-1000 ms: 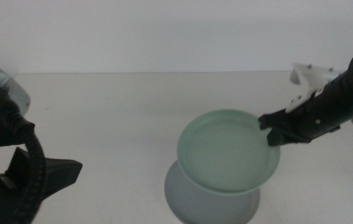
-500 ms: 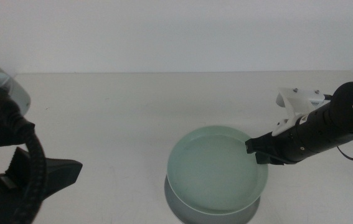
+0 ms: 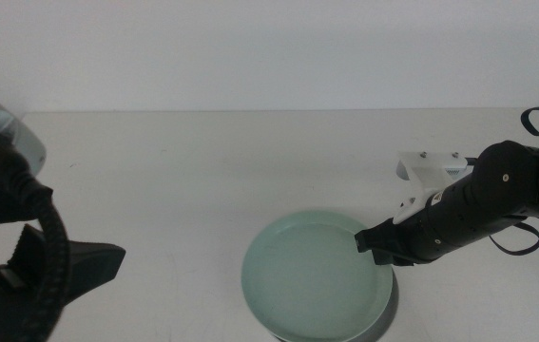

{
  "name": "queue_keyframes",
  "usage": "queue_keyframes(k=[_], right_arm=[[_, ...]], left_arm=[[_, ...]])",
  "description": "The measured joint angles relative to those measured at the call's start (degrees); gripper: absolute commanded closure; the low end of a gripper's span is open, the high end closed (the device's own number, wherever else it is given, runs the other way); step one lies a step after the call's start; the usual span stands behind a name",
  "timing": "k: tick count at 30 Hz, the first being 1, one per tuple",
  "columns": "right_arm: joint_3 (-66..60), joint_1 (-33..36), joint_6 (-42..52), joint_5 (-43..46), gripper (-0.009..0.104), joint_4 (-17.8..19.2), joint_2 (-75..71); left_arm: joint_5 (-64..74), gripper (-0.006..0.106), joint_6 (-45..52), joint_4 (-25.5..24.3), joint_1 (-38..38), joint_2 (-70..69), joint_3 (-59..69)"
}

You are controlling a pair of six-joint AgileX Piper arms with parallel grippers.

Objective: Stack the three bowls on top of each other.

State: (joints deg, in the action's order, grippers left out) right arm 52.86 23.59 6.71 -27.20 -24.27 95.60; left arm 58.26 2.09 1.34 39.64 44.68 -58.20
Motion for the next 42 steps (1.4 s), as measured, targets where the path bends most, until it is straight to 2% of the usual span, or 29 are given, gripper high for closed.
queue_keyframes(k=[6,13,18,25,32,34,39,42], right_arm=[[0.0,0.0,0.7,-0.1,0.083,0.0,0.0],[0.0,0.0,0.8,-0.5,0.057,0.2,0.0],[0.2,0.0,0.8,-1.8,0.045,1.2,-0.1],[7.3,0.0,0.9,-5.7,0.044,3.4,-0.4],[17.8,0.0,0.9,-7.4,0.048,8.3,-0.4],[20.9,0.0,0.9,-9.1,0.051,9.6,-0.5],[30.0,-0.1,0.9,-16.4,0.051,11.8,-0.6],[34.1,-1.9,0.9,-21.0,0.051,11.2,-0.6]], left_arm=[[0.0,-0.005,0.0,0.0,0.0,0.0,0.0],[0.0,-0.005,0.0,0.0,0.0,0.0,0.0],[0.0,-0.005,0.0,0.0,0.0,0.0,0.0],[0.0,-0.005,0.0,0.0,0.0,0.0,0.0],[-4.8,-0.005,-1.1,-2.1,0.0,0.7,-0.1],[-4.9,-0.005,-4.8,-5.1,0.0,2.9,-1.1],[-5.4,-0.005,-15.7,-16.8,0.0,12.1,-6.6],[-6.2,-0.005,-18.5,-19.0,-2.0,17.9,-11.5]])
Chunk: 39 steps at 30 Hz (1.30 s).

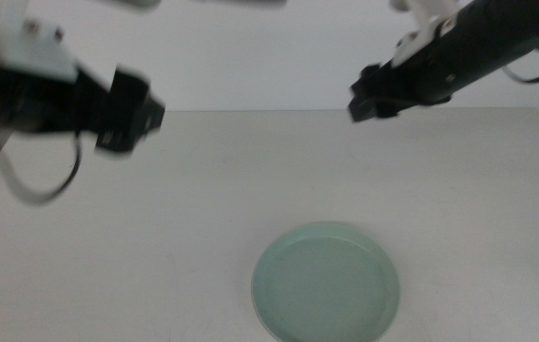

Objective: Stack the three bowls on top of each other.

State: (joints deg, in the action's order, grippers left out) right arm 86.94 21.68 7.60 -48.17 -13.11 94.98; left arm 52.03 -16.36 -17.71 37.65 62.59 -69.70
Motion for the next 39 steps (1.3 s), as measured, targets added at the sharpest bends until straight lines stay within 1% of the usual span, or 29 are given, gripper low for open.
queue_keyframes(k=[1,3,5,7,10,13,15,20,26,29,34,39], right_arm=[[0.9,-0.9,0.0,-1.1,0.051,-0.3,-0.1],[1.9,-3.8,0.0,-2.8,0.051,-0.9,-0.7],[2.0,-7.0,0.0,-4.0,0.051,-1.8,-1.8],[1.5,-10.6,0.0,-5.0,0.051,-2.2,-3.4],[-2.1,-15.6,0.0,-5.0,0.051,-2.3,-8.0],[-8.3,-19.1,0.0,-3.3,0.051,-2.4,-14.3],[-13.2,-20.5,0.0,-0.8,0.051,-2.0,-18.8],[-27.8,-20.9,0.2,8.1,0.051,-1.3,-30.9],[-43.7,-20.9,4.3,18.1,0.051,-1.1,-44.0],[-49.2,-20.9,5.9,21.4,0.051,-1.1,-48.9],[-52.3,-20.9,6.3,25.0,0.051,-1.1,-53.7],[-52.4,-20.9,6.3,25.4,0.051,-1.1,-54.6]], left_arm=[[-0.1,-0.005,0.0,0.2,-1.7,1.8,-2.0],[-0.1,-0.005,1.5,2.3,-6.1,5.0,-5.5],[0.1,-0.005,5.1,6.0,-12.3,7.2,-8.6],[0.2,-0.005,10.4,11.7,-18.8,8.6,-10.2],[0.8,-0.005,18.1,19.7,-26.6,8.5,-10.5],[0.2,-0.005,21.7,25.2,-31.9,6.3,-8.4],[-2.3,-0.005,22.4,27.7,-33.6,3.2,-4.8],[-15.8,-0.005,23.1,29.6,-33.9,-6.6,10.2],[-32.2,-0.005,26.1,29.6,-33.9,-17.9,28.9],[-38.7,-0.005,26.4,29.7,-33.9,-21.8,36.2],[-43.2,-0.005,27.0,29.7,-33.9,-23.6,39.4],[-44.4,-0.005,27.1,29.8,-33.9,-23.7,39.4]])
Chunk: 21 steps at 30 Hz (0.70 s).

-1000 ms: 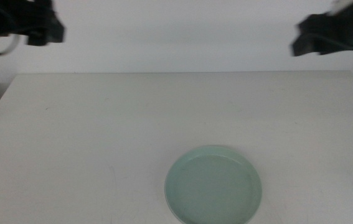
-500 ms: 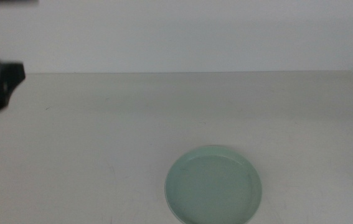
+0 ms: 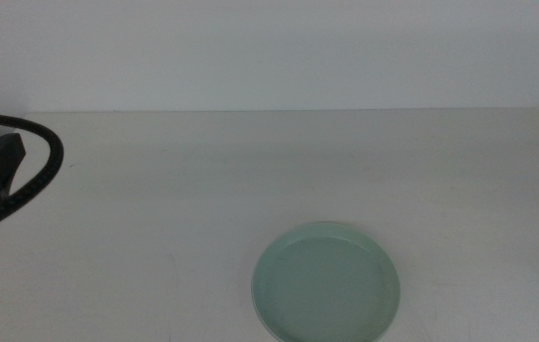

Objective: Stack the three bowls on top of each other.

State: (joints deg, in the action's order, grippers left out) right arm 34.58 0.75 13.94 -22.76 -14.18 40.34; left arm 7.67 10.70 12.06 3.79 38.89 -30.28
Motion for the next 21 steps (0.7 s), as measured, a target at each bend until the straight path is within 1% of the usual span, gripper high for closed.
queue_keyframes(k=[8,14,17,21], right_arm=[[-0.4,1.2,0.0,0.0,0.051,-0.2,0.0],[-0.7,1.2,0.0,0.2,0.052,0.0,-4.5],[-3.4,1.2,0.0,3.2,0.052,1.0,-10.3],[-12.5,1.1,0.0,10.3,0.052,2.0,-19.5]], left_arm=[[0.0,-0.005,0.0,0.1,0.0,-0.8,0.6],[-0.3,-0.005,0.0,0.1,0.0,-9.1,5.3],[-0.4,-0.005,0.0,0.1,0.0,-15.8,10.0],[-0.4,-0.005,0.0,0.1,0.0,-25.9,17.6]])
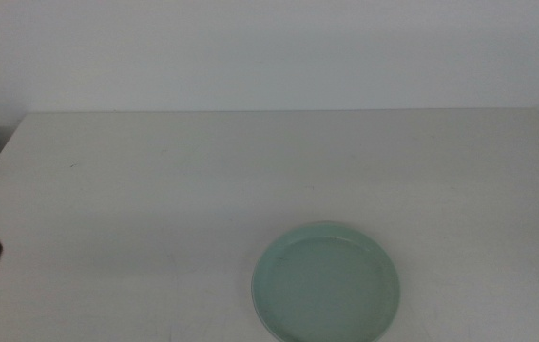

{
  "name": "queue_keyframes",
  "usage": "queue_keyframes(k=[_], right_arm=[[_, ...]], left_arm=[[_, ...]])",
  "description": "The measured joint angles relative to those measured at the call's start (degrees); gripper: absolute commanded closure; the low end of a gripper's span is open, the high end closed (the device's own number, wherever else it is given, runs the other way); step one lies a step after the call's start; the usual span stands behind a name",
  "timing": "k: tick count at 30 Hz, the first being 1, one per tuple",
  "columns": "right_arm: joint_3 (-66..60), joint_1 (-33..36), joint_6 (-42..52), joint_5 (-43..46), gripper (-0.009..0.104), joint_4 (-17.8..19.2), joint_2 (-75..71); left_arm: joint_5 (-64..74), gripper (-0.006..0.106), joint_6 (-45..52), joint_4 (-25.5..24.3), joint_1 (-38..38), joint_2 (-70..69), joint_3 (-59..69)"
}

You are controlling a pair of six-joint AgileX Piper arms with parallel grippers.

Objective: Stack the three bowls on top of each other.

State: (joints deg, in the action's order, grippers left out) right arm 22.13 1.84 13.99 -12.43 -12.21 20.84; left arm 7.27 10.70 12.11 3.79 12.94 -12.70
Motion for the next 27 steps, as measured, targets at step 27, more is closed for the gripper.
queue_keyframes(k=[27], right_arm=[[-23.7,-5.5,0.0,0.3,0.052,0.4,-21.4]], left_arm=[[-0.4,-0.005,0.1,0.0,0.0,-13.7,14.4]])
